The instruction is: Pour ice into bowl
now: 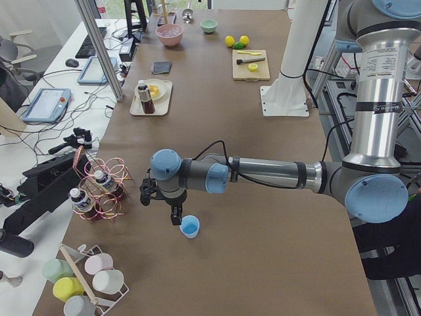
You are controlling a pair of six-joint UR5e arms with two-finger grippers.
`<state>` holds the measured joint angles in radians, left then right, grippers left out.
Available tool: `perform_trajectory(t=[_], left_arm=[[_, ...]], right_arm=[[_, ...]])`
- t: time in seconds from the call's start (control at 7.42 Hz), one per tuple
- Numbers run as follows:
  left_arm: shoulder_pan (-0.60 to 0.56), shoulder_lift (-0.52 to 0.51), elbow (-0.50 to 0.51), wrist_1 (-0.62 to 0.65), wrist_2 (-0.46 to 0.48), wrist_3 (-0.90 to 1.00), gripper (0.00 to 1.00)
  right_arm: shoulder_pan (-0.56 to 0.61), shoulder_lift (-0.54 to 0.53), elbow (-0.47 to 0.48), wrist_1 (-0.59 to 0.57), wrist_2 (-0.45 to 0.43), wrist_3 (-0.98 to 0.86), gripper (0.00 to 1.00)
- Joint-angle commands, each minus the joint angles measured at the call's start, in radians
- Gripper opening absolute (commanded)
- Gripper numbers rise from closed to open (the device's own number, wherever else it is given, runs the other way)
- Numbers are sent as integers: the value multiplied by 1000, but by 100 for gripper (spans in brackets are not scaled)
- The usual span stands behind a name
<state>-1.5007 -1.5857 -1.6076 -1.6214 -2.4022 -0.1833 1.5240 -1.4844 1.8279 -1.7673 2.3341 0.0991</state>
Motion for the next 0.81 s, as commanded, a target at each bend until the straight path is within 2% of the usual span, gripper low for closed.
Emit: perform_trajectory(t=[0.0,0.27,0.54,0.67], left_arm=[[0,0,2,0,0,1,97],[-1,0,2,0,0,1,97],[0,1,3,0,0,1,97],[0,1,0,0,0,1,97]], right_arm=[[1,12,5,-44,-25,7,99],[1,9,-36,-31,-30,7,99],[1,3,-119,76,-30,7,99],[2,-3,-115,77,-29,7,99]])
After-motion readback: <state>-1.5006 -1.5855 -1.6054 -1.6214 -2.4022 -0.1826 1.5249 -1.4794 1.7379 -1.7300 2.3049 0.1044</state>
